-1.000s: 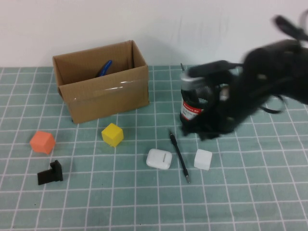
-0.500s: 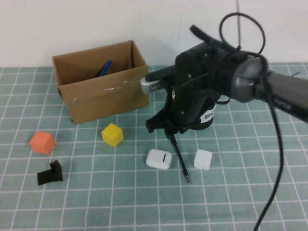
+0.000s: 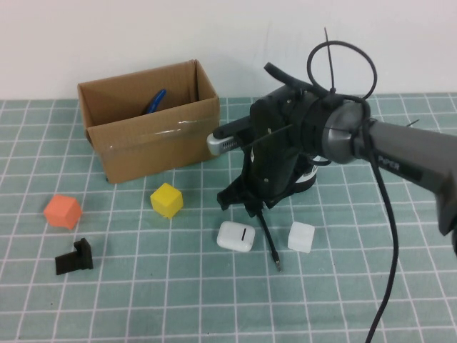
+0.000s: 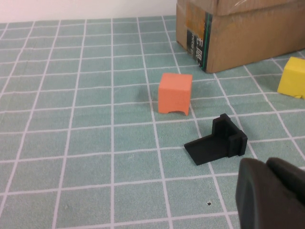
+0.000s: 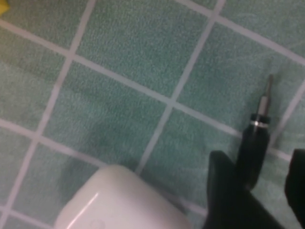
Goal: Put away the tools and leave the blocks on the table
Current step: Pick up the long Screwdriver from the table
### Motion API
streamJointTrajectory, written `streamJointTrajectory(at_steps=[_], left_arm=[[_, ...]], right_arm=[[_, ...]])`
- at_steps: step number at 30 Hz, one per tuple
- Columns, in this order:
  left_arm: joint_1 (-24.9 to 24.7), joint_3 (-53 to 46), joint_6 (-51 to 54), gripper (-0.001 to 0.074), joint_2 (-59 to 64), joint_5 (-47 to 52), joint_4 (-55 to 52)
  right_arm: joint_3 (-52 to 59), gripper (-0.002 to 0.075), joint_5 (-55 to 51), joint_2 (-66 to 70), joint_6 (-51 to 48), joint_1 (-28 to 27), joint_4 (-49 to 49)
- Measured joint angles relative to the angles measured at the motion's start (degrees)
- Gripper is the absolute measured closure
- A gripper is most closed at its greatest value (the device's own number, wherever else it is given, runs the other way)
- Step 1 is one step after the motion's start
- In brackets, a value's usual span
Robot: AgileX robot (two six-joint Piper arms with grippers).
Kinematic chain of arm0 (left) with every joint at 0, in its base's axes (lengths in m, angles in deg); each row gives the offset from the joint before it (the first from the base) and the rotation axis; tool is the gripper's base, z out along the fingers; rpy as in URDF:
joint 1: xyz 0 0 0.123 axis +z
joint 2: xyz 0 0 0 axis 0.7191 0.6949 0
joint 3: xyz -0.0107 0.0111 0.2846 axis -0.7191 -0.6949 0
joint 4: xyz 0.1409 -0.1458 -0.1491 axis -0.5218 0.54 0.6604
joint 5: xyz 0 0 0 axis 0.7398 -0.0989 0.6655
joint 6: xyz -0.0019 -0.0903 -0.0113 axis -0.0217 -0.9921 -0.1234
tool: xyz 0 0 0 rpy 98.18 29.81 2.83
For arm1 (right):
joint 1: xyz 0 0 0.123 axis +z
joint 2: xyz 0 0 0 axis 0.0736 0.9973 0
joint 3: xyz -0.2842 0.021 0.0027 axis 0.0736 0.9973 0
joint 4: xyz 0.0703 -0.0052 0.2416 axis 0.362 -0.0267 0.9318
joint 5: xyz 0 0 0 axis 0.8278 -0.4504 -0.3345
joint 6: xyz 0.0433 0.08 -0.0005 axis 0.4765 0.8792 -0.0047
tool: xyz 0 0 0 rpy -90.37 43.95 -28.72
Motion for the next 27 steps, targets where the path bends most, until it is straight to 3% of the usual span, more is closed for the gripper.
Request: streamJointTrajectory(at_steps=[19,27], left_arm=[[0.00,0.00,0.00,0.0735,0.00,0.00,0.00],[0.00,0.00,0.00,0.0735,0.00,0.00,0.00]], right_arm=[[-1.41,0.0491,1.95,1.66,-1.57,-0.10,-2.92],[-3.57,0.0491,-2.43,0.93,-3.12,0.11,-4.63]])
